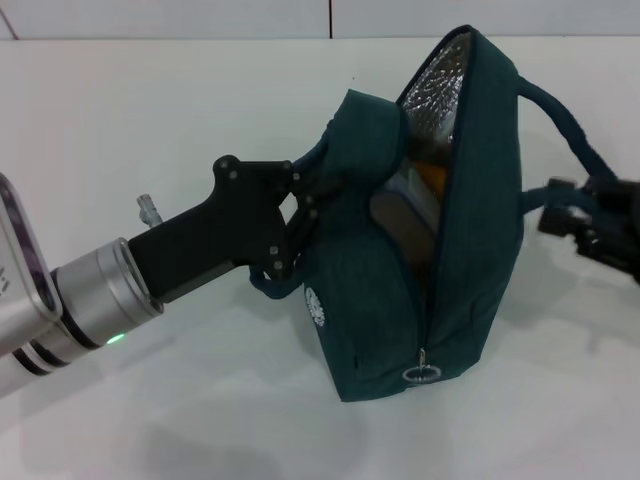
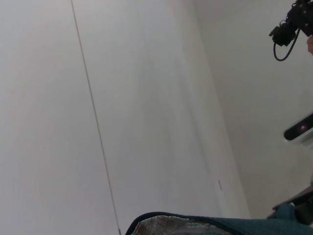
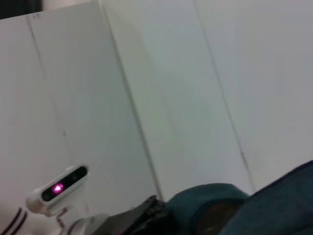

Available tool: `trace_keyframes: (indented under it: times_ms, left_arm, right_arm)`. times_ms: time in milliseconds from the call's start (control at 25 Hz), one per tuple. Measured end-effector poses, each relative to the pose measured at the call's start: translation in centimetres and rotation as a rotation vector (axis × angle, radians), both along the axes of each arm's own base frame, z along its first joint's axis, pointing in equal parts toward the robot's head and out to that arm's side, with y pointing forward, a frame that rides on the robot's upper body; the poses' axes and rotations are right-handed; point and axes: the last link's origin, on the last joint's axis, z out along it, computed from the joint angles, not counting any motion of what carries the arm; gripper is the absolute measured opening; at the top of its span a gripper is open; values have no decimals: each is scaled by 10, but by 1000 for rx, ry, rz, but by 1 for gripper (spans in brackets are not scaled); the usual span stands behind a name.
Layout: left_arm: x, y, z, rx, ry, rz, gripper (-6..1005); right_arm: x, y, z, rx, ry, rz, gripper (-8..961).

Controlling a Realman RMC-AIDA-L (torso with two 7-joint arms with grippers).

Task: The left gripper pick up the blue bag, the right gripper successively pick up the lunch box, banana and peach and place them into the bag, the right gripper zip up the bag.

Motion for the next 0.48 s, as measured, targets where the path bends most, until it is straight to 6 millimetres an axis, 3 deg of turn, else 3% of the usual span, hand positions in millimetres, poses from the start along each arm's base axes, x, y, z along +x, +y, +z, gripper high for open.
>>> trace_keyframes:
  times_ms: [280, 360, 480]
  left_arm:
    - [0, -1, -1, 0, 2, 0, 44]
    - [0, -1, -1, -1, 2, 1, 44]
    - [-1, -1, -1, -2, 3, 3, 44]
  right_arm:
    - [2, -15, 13, 133, 92, 47, 378]
    - [1, -21, 15, 160, 120, 68, 565]
    - [1, -30, 13, 109, 104, 105, 554]
